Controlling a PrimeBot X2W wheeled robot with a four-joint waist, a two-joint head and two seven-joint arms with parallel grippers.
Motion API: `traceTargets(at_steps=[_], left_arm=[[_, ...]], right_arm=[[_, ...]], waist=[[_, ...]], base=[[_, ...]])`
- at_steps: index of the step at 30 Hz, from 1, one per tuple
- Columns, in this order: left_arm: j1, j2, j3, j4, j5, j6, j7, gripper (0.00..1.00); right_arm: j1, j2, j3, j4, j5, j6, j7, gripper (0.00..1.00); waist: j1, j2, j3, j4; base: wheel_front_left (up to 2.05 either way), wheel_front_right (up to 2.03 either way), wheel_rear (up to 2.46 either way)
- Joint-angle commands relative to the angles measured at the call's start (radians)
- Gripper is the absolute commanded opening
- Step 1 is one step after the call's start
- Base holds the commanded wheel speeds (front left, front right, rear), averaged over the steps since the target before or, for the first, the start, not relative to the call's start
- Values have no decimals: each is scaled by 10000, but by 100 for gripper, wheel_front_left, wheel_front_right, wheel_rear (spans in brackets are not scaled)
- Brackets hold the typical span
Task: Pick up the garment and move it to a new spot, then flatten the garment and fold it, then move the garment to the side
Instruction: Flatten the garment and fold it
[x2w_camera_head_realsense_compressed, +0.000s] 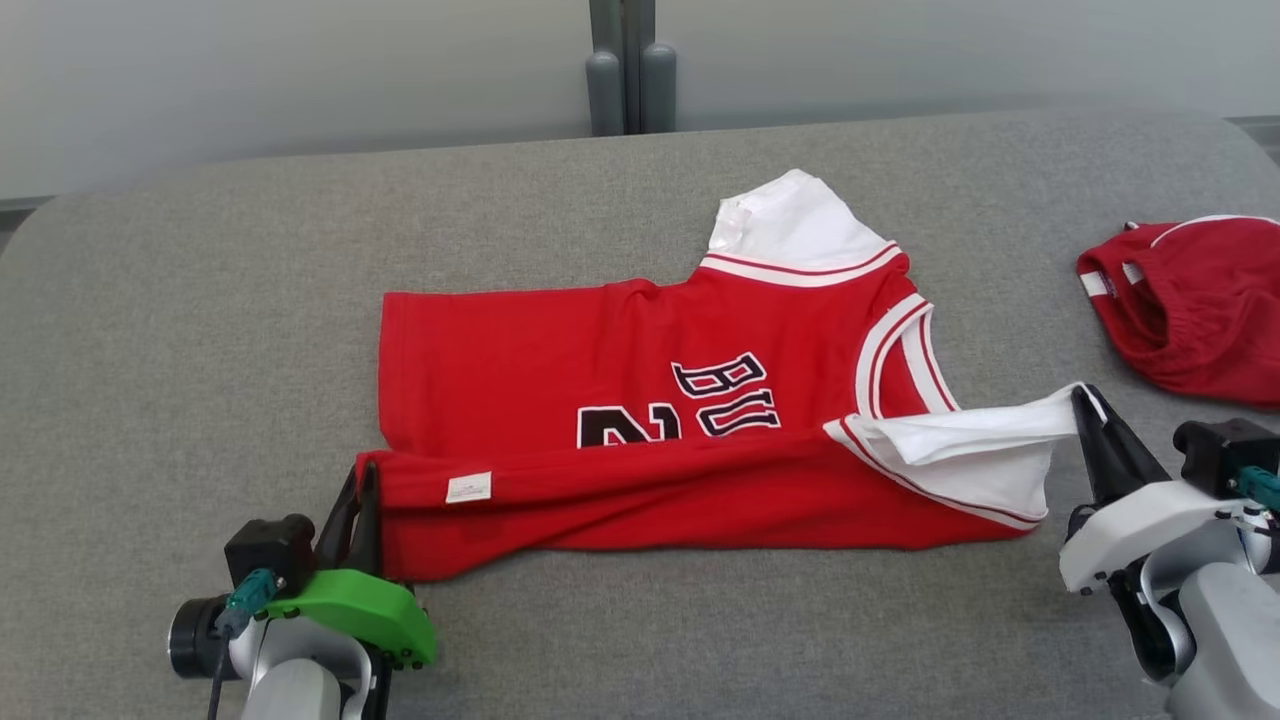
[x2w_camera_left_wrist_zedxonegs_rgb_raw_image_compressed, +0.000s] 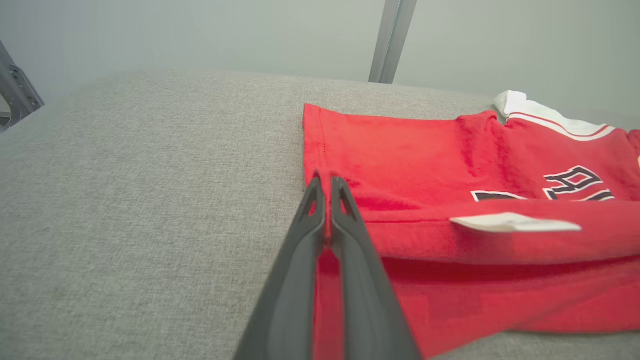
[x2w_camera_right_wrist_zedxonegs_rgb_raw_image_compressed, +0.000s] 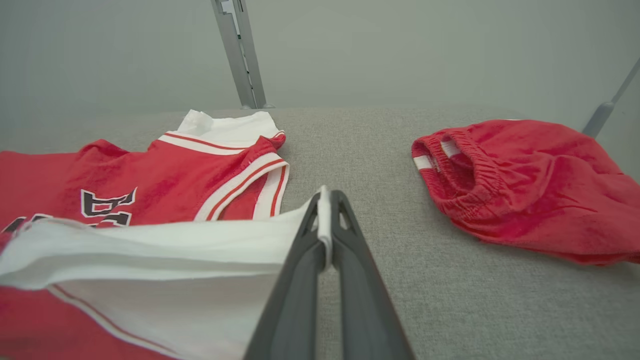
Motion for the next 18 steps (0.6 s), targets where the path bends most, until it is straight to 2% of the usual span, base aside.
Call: traceTargets(at_steps=[1, 9, 18], left_arm=[[-263, 64, -70, 115, -1, 113, 0, 0], [-1091, 62, -675, 719, -203, 422, 0, 0], [-1742, 64, -932, 971, -430, 797, 0, 0]], right_arm=[[-299, -32, 45, 248, -21, -21, -24, 0], [-1474, -146, 689, 1541, 1, -19, -24, 0], [-2065, -79, 834, 1860, -55, -19, -24, 0]], waist=[[1, 0, 285, 37], [1, 0, 848, 222], [1, 0, 1282, 285]], base=[[0, 0, 0], [0, 0, 0], [0, 0, 0]])
